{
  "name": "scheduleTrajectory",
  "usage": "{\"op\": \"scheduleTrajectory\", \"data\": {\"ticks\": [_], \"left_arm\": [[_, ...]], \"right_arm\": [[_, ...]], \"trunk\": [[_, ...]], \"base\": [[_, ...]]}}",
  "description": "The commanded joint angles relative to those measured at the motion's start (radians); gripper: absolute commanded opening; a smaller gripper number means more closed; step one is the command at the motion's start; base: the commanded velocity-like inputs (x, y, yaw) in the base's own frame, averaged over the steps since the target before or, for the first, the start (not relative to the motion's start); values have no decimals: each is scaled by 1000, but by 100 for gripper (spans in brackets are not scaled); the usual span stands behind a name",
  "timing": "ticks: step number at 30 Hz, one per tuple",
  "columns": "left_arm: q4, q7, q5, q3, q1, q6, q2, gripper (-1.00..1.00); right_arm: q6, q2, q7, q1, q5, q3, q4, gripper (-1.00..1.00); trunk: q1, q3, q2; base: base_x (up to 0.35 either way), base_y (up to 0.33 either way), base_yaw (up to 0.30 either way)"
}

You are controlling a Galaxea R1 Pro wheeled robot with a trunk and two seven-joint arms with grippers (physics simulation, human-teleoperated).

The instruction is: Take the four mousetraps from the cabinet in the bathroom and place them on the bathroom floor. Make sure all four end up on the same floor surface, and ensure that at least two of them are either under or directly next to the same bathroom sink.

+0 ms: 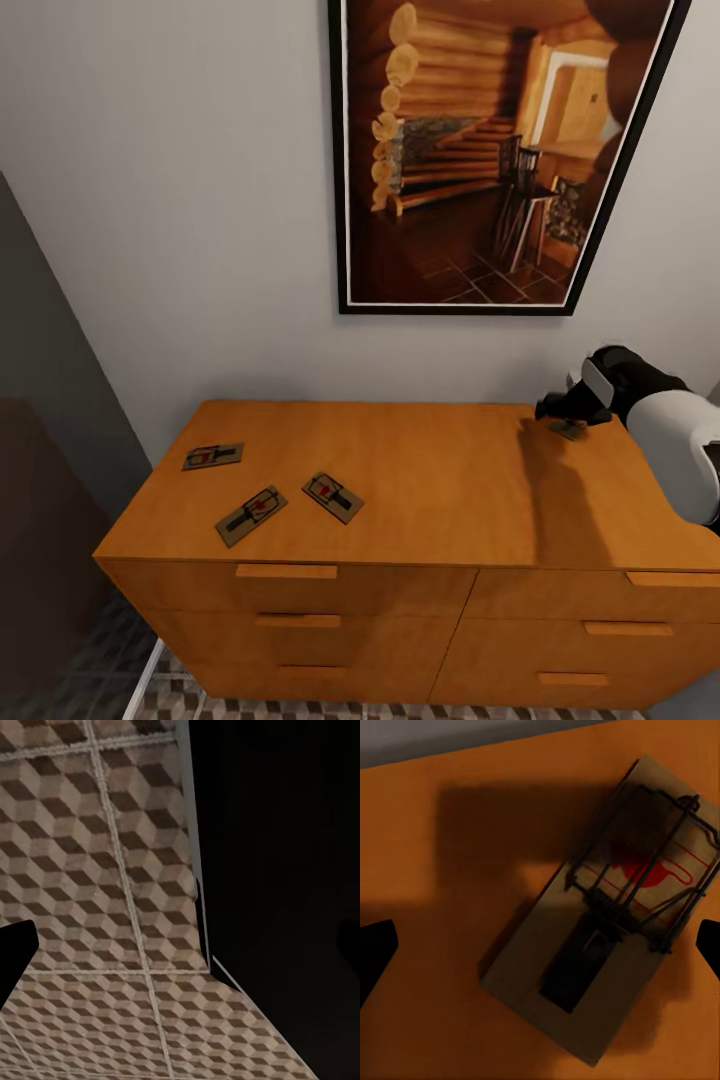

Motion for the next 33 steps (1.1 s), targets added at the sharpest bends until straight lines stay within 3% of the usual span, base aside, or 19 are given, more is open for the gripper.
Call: {"op": "scheduleTrajectory", "data": {"ticks": [1,11,19,33], "left_arm": [[5,3,1,-8,-2,-8,0,100],[5,3,1,-8,-2,-8,1,100],[5,3,1,-8,-2,-8,1,100],[5,3,1,-8,-2,-8,1,100]], "right_arm": [[-5,-2,5,0,1,2,9,100],[-26,-33,20,0,-3,2,31,100],[-27,-58,86,0,-2,2,32,100],[-27,-58,103,0,-2,5,34,100]], "trunk": [[0,-1,0],[0,-1,0],[0,-1,0],[0,-1,0]], "base": [[0,0,0],[0,0,0],[0,0,0],[0,0,0]]}}
